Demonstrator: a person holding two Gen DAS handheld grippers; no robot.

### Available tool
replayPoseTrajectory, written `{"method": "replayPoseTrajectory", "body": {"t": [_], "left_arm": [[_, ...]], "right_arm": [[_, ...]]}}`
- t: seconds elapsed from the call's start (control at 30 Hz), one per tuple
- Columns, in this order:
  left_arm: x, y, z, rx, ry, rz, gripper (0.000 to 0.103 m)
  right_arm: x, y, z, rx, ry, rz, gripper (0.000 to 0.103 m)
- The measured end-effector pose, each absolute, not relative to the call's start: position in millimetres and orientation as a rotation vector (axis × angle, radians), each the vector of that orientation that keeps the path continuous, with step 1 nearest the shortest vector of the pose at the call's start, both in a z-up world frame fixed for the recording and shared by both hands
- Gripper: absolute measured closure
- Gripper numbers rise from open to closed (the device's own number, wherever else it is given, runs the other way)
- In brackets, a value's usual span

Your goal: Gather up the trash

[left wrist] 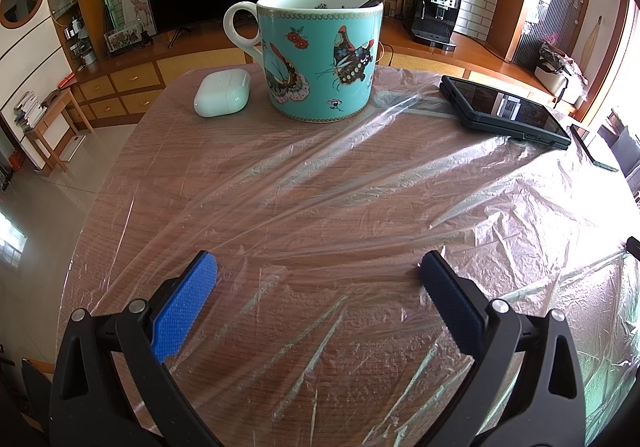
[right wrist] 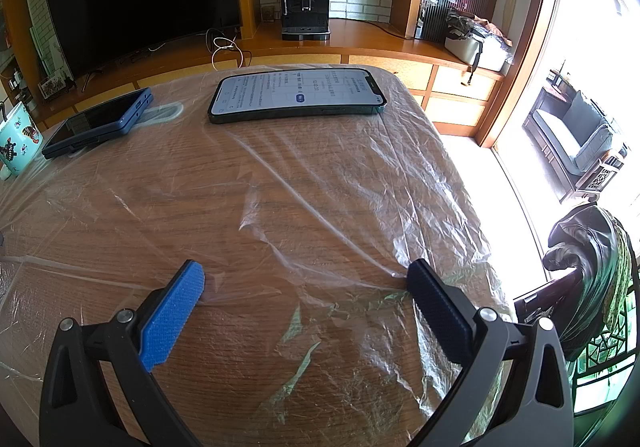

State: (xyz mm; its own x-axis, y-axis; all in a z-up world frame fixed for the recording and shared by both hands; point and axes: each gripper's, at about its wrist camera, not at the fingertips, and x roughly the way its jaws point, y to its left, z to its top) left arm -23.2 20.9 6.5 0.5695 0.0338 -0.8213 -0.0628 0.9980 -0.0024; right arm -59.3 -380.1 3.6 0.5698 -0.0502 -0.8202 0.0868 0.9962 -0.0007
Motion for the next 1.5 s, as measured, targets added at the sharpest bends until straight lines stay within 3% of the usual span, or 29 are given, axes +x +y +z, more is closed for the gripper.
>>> {"method": "replayPoseTrajectory", "body": {"t": [1.5], "left_arm": [[-20.9,19.0,7.8,-0.035,0.964,0.056,0.001]], "right_arm": [[-59.6,-379.8,3.9,0.041,0.962,-0.08,0.004]]}}
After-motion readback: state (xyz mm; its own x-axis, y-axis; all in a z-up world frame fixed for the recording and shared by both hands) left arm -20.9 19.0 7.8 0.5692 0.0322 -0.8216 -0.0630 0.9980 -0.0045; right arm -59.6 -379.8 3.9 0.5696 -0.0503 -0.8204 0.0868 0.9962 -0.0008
